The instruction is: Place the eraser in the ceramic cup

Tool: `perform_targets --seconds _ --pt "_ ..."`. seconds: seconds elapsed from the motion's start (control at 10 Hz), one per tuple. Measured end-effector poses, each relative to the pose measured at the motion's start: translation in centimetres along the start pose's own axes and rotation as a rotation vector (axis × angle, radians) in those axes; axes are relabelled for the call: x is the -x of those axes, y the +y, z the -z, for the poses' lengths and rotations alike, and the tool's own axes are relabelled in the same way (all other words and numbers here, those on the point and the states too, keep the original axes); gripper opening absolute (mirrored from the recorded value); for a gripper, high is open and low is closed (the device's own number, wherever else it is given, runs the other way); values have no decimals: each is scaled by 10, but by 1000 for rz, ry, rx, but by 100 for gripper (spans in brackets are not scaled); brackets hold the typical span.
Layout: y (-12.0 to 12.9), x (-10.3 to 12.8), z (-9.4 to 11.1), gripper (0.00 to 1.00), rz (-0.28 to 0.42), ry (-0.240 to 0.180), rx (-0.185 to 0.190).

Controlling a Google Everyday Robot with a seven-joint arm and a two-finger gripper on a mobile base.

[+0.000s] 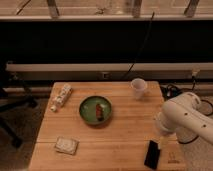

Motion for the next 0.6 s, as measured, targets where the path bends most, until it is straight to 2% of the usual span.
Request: perform_targets --seconds 0.4,0.6 --pt "8 9 -13 80 92 -5 22" --pt "9 10 -15 80 112 -6 26"
